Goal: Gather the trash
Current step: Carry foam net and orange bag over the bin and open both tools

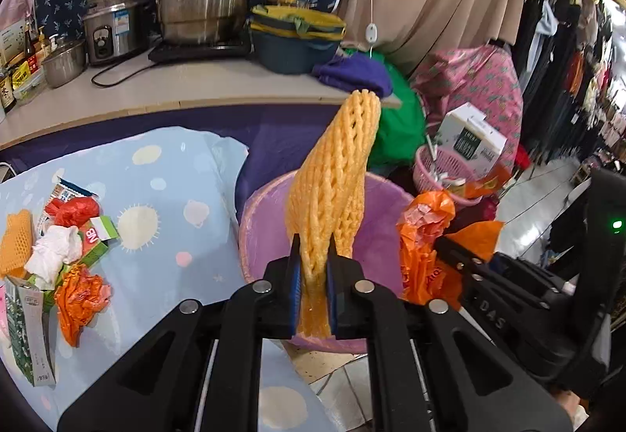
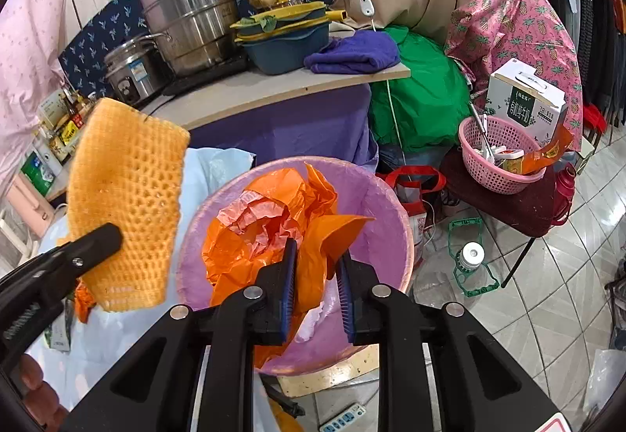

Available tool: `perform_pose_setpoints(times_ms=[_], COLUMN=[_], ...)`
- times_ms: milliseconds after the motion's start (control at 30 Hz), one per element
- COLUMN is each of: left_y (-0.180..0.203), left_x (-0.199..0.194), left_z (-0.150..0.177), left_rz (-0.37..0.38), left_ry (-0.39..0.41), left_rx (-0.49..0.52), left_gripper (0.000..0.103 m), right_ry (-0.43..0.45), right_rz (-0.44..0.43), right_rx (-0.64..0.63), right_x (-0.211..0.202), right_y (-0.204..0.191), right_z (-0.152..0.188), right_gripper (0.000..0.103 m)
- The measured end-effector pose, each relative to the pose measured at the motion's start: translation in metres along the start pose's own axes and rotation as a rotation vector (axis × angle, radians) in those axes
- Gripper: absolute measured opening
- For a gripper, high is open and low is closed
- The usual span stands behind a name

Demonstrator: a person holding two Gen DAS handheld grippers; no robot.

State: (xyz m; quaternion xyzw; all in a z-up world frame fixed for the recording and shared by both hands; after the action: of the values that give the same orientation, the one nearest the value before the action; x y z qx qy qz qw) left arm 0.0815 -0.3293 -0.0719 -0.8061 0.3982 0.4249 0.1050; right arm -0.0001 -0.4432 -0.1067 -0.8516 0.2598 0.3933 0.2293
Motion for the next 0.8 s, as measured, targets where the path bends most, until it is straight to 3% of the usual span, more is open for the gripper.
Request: perform_pose_setpoints(times_ms=[233,400,467,533,667,800], left_y=[0.001,0.004,0.002,0.0,-0.003,-0.002], left_x=[0.04,0.049,0.051,0.05,0.045,0.037], left_z=[0.008,0.01,0.011,0.011,0.01,0.009], left_rz=[-0.039,-0.05,-0.058,-0.075,-0.085,-0.088], left_ry=[-0.06,-0.071,-0.075,-0.06,-0.043,-0.028], left_rx=[0.014,0.031,0.025,0.019,0.026,0.032], left_gripper=[0.01,0.015,0.04,0.049,0.06,0.061], right_ry=[-0.039,-0.046,-0.043,-0.03,-0.011,0.007], right_rz=[-0.011,-0.013,-0.011,-0.003,0.003,-0.004], right_rx=[0.009,0.01,0.013,0.018,0.023,0.032], right_x=[0.028,0.037,0.038,0.035,0.027,0.016], right_y=[0.004,0.001,0.001,0.002,0.004,0.007], right_z=[-0.001,0.0,0.001,0.001,-0.001,-0.003], right_gripper=[0.021,0.035,0.042,0.045,0.047,0.049])
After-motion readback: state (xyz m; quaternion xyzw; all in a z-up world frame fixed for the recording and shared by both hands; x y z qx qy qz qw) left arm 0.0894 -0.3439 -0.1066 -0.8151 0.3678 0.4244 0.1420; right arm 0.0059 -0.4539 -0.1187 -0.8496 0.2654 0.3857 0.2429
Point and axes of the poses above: each gripper's, at about its wrist camera, not at the fingertips, and x roughly the way its jaws point, y to its right, z to its underside, the point moved 10 cm from there along x, roughly the way its jaws point, and after that the axes turned 6 degrees about -y, right-handed, at the moved point
